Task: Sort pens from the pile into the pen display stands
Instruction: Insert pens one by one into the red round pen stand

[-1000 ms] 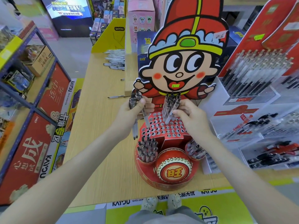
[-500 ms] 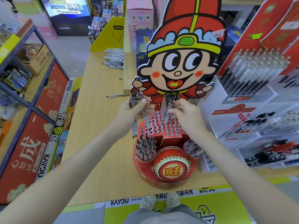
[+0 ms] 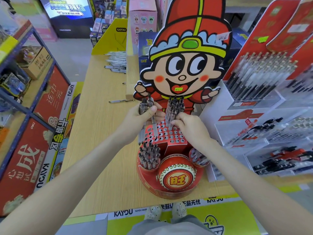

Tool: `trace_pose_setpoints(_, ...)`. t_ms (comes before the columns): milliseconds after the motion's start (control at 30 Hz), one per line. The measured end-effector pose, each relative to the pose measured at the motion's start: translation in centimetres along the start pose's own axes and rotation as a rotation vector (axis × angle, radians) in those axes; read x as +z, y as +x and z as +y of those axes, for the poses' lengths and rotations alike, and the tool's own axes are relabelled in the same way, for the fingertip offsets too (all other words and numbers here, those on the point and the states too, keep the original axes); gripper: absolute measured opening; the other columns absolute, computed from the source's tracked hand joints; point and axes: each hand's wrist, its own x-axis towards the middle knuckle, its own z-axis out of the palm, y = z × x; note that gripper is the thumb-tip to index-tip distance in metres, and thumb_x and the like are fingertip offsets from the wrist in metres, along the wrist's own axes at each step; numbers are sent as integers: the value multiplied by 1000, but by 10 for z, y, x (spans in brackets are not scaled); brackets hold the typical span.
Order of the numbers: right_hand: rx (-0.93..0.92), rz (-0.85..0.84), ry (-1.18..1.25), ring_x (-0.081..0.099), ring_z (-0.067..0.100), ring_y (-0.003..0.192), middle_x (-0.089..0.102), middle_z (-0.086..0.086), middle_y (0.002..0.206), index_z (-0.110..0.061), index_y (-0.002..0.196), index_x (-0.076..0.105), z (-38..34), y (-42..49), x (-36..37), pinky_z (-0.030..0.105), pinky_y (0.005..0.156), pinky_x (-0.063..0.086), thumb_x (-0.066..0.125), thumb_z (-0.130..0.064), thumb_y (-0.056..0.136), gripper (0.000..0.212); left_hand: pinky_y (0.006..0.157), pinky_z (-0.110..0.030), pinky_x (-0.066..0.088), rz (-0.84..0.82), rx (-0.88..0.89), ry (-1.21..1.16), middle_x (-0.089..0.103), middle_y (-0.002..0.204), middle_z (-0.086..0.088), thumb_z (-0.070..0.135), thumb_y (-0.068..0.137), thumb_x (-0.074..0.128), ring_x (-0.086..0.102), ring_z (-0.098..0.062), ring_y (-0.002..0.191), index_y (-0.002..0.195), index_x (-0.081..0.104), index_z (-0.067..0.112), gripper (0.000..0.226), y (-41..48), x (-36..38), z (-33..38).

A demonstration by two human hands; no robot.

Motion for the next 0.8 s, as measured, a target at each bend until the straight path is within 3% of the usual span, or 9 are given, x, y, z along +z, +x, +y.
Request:
trace_pose_setpoints(100, -6, 86, -27, 55, 13, 73, 57, -6, 76, -15, 88, 53, -5, -5, -8, 28, 59, 43, 63, -36, 87, 24, 89, -36, 55, -1, 20, -2, 71, 99, -13, 34, 87, 54, 69, -27, 98, 101, 61, 12, 27, 0, 3, 4)
trace_pose_setpoints(200, -31, 88, 241, 54, 2, 78, 57, -12, 82, -22, 95, 52, -25, -17, -18, 14, 66, 44, 68, -39, 82, 27, 94, -37, 53, 0, 68, -29, 72, 103, -8, 33, 87, 54, 68, -25, 104, 101, 63, 13, 26, 0, 10, 8)
trace_pose_setpoints(333, -34, 22, 542, 60, -1, 81, 65, -9, 87, -22, 101, 49, -45, -19, -15, 13, 74, 47, 70, -23, 81, 29, 93, -33, 52, -1, 136, -68, 73, 102, 6, 32, 86, 54, 65, -15, 105, 96, 67, 24, 18, -1, 22, 14)
trace_pose_setpoints(467, -108, 10, 506, 59, -3, 80, 64, -14, 80, -28, 97, 54, -43, -16, -22, 7, 72, 43, 62, -14, 88, 19, 88, -26, 52, -18, 138, -71, 73, 101, 10, 31, 86, 53, 66, -10, 102, 101, 66, 21, 22, 0, 25, 18)
trace_pose_setpoints(633, -60, 48, 500, 63, -1, 84, 68, -13, 85, -31, 97, 59, -13, -15, -31, 19, 81, 50, 60, -16, 90, 16, 93, -32, 54, -47, 103, -15, 73, 103, -3, 28, 88, 53, 68, -20, 105, 107, 63, 12, 26, 0, 15, 15)
trace_pose_setpoints(800, 64, 123, 526, 64, 3, 92, 67, -14, 92, -31, 94, 58, 13, -9, -26, 26, 89, 51, 64, -13, 87, 20, 90, -39, 56, 13, 78, 2, 74, 87, -6, 24, 92, 52, 71, -27, 94, 98, 62, 9, 19, 1, 7, 8)
